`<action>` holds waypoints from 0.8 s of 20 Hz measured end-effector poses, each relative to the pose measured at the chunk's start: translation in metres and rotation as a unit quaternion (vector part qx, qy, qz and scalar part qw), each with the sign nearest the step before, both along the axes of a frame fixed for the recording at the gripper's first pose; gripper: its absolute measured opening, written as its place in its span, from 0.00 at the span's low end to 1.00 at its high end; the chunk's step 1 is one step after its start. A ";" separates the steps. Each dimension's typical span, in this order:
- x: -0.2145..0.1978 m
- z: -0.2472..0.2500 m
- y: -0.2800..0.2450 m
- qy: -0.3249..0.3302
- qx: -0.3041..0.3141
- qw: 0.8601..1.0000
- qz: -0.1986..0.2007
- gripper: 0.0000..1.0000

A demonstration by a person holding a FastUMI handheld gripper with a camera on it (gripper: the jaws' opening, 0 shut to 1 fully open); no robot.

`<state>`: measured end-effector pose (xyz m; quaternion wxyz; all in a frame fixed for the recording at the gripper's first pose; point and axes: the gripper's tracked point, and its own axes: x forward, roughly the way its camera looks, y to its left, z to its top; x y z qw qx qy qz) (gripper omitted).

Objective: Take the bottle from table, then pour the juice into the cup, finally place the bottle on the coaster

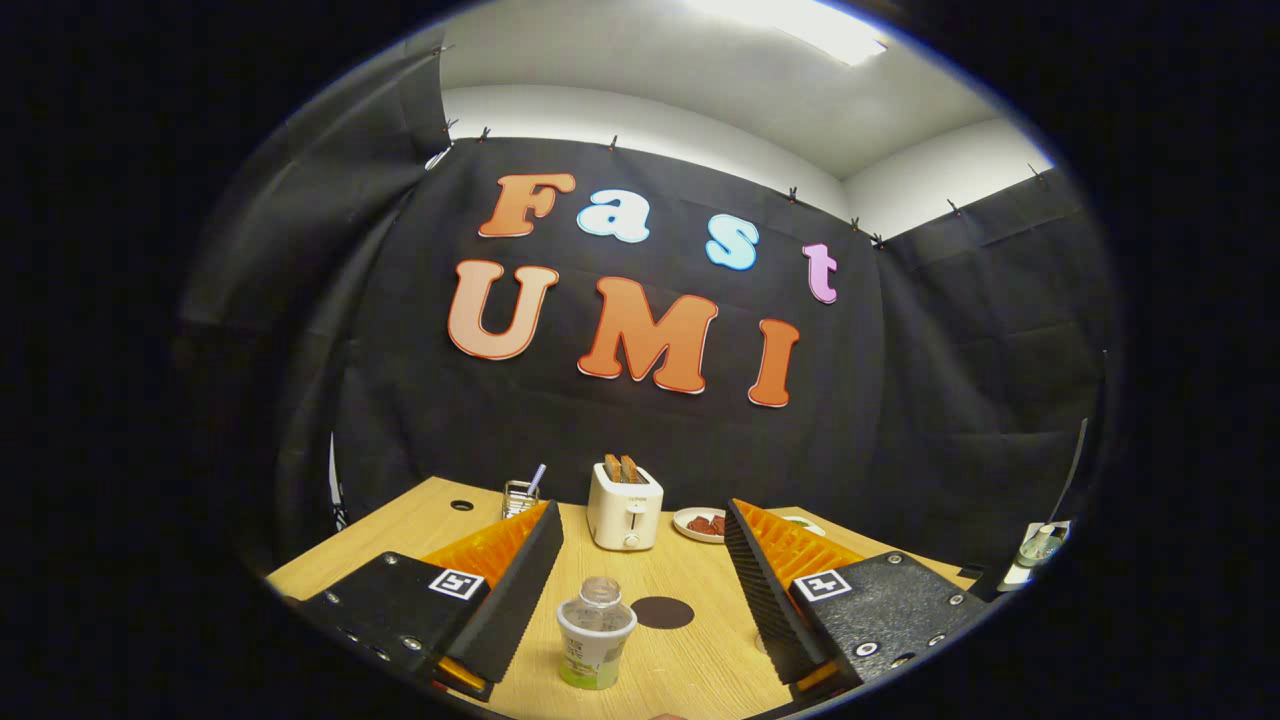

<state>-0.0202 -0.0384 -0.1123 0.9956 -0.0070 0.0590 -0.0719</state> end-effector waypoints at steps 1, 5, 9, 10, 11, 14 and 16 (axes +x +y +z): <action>0.000 -0.012 0.001 0.007 0.009 1.000 -0.002 0.96; 0.003 -0.059 0.013 0.027 0.071 0.997 0.026 0.97; 0.009 -0.100 0.023 0.045 0.122 0.990 0.052 0.96; 0.011 -0.109 0.027 0.051 0.129 0.988 0.061 0.96; 0.011 -0.120 0.031 0.059 0.133 0.987 0.067 0.96; 0.013 -0.149 0.042 0.084 0.130 0.985 0.080 0.95; 0.013 -0.164 0.045 0.103 0.124 0.983 0.082 0.94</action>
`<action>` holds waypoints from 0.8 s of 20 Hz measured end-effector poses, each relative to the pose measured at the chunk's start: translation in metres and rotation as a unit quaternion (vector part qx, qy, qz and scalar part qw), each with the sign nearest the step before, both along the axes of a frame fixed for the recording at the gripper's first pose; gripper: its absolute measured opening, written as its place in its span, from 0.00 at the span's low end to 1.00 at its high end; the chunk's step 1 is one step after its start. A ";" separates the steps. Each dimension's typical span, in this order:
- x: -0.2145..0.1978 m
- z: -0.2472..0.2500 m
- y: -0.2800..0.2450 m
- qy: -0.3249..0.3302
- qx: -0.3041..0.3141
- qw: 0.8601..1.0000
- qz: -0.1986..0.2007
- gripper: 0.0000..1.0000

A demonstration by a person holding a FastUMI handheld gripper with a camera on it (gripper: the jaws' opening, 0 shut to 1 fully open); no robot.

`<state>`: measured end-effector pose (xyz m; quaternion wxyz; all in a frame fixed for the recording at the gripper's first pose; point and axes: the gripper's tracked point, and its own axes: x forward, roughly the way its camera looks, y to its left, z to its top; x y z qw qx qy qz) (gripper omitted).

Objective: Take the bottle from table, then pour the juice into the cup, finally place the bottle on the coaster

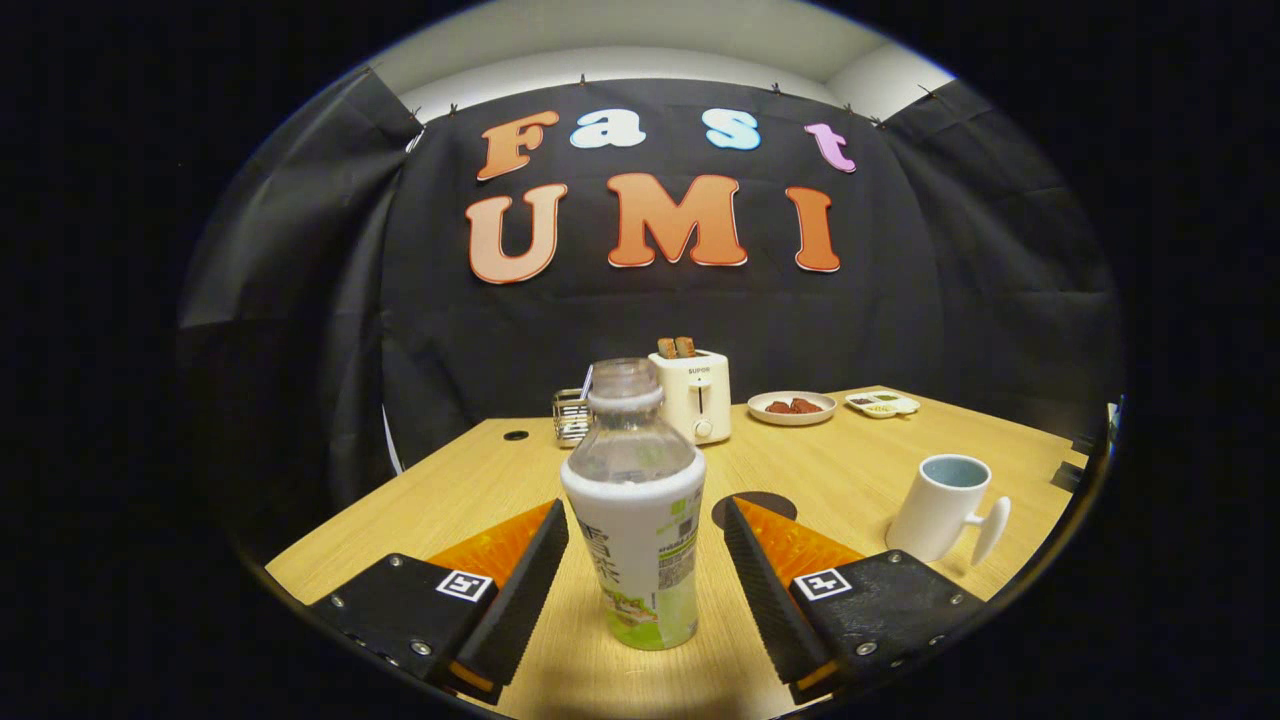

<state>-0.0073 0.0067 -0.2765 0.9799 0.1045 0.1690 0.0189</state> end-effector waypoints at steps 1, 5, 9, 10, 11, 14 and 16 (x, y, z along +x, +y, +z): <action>0.000 -0.007 0.001 0.008 -0.001 1.000 0.001 0.93; -0.001 -0.027 0.008 0.030 0.017 0.999 0.009 0.80; 0.003 -0.028 -0.001 0.036 0.028 0.999 -0.005 0.63; 0.004 -0.028 -0.006 0.041 0.035 0.998 -0.010 0.62; 0.003 -0.027 -0.008 0.043 0.045 0.998 -0.014 0.59; 0.003 -0.024 -0.013 0.044 0.098 0.994 -0.019 0.58; 0.007 -0.019 -0.020 0.039 0.147 0.988 -0.025 0.58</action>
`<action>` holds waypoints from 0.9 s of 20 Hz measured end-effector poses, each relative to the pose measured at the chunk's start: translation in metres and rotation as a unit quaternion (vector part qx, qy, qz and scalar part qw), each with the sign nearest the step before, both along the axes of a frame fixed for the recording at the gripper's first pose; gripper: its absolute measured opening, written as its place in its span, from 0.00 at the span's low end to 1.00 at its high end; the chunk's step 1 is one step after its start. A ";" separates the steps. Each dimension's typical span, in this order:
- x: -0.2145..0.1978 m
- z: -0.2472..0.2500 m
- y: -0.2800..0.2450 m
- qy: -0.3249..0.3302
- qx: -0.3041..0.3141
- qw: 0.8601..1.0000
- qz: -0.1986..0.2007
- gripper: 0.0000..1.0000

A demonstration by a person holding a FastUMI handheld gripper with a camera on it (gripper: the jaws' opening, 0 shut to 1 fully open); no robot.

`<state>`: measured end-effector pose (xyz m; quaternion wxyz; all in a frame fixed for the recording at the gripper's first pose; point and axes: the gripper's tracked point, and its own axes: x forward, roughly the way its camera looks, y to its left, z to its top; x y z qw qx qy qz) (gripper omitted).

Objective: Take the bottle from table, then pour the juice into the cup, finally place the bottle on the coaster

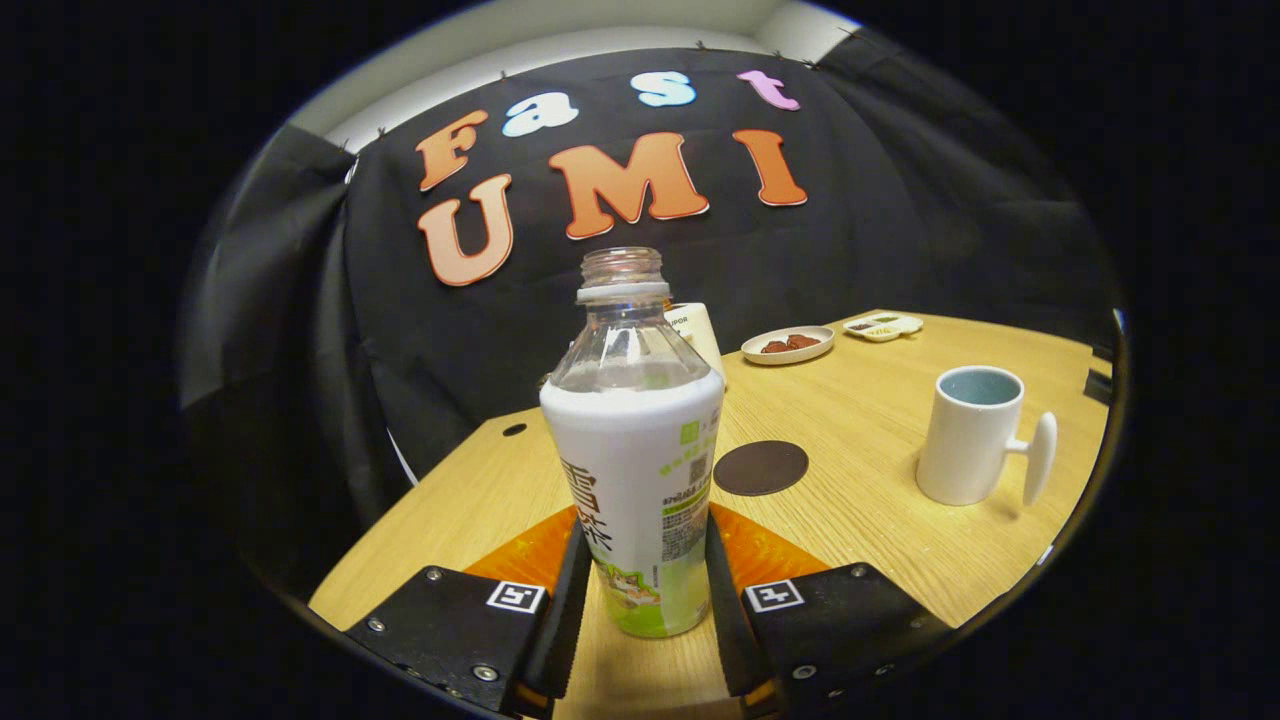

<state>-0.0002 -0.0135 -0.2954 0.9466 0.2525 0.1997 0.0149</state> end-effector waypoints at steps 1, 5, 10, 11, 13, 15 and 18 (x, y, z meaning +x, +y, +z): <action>0.004 0.002 -0.003 -0.003 0.027 1.000 -0.004 0.58; 0.017 0.012 -0.019 -0.005 0.090 0.996 -0.027 0.58; 0.030 0.024 -0.038 -0.010 0.185 0.981 -0.059 0.58; 0.032 0.025 -0.042 -0.010 0.202 0.977 -0.066 0.58; 0.033 0.026 -0.050 -0.009 0.234 0.969 -0.083 0.58; 0.036 0.026 -0.059 -0.013 0.273 0.957 -0.099 0.58; 0.040 0.024 -0.074 -0.015 0.323 0.938 -0.128 0.58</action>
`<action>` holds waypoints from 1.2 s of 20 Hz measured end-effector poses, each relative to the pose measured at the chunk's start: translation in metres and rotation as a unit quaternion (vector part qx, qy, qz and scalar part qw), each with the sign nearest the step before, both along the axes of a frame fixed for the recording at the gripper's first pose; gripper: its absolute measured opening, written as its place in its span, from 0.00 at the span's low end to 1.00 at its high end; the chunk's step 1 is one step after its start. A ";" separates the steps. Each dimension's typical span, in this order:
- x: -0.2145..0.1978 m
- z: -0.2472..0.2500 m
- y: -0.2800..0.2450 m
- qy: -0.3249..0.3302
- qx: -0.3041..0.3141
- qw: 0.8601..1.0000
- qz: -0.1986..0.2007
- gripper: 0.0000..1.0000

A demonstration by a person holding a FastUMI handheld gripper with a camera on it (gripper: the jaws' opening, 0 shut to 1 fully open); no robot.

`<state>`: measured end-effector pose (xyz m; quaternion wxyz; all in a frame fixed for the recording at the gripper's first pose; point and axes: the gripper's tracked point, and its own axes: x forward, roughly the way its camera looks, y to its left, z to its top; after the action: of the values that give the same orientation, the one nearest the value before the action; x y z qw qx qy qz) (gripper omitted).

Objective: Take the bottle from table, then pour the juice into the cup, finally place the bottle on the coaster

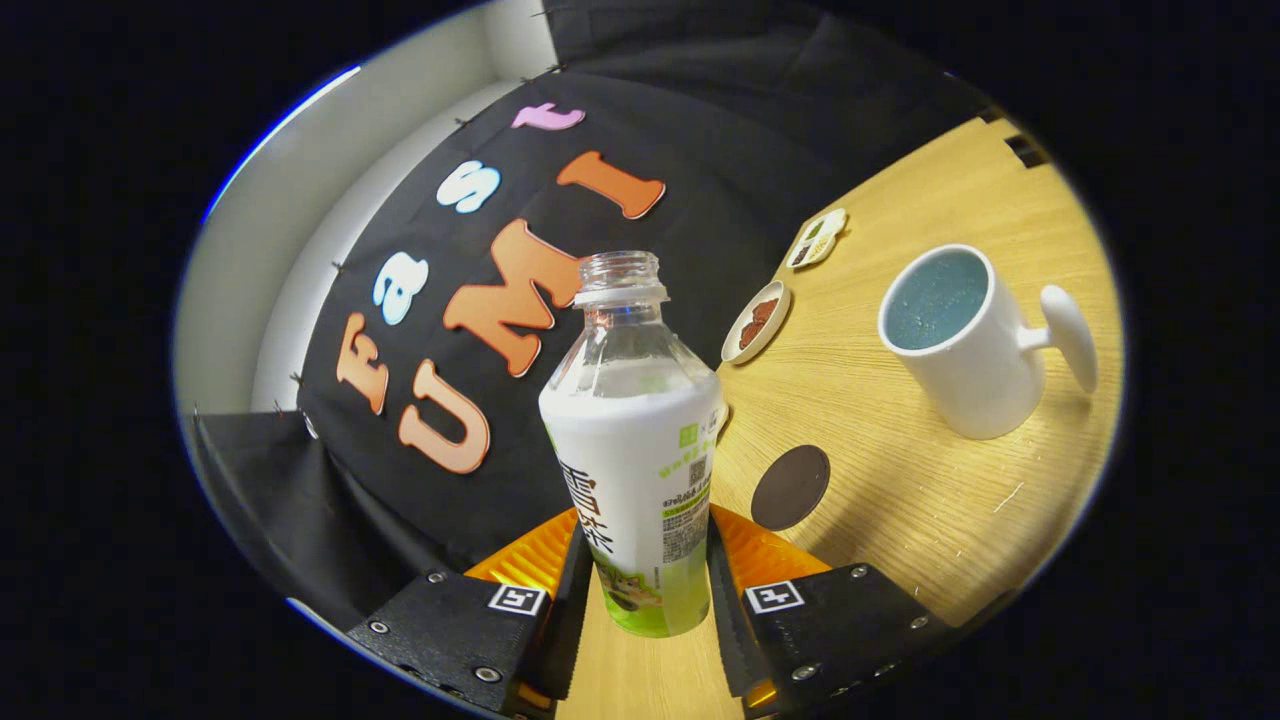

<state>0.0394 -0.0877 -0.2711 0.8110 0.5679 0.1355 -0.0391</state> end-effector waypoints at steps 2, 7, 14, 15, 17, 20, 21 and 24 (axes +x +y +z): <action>0.002 -0.005 -0.006 0.004 0.030 0.999 -0.013 0.58; 0.004 -0.006 -0.018 0.003 0.126 0.991 -0.049 0.58; 0.002 -0.018 -0.026 0.011 0.225 0.970 -0.095 0.58; -0.001 -0.015 -0.028 0.008 0.239 0.966 -0.100 0.57; -0.001 -0.014 -0.029 0.003 0.262 0.959 -0.106 0.58; 0.001 -0.014 -0.033 0.000 0.291 0.950 -0.116 0.58; 0.004 -0.011 -0.034 0.001 0.299 0.947 -0.120 0.58; 0.009 -0.008 -0.036 0.000 0.312 0.942 -0.121 0.58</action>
<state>0.0485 -0.1235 -0.2792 0.5823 0.8045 0.0713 -0.0929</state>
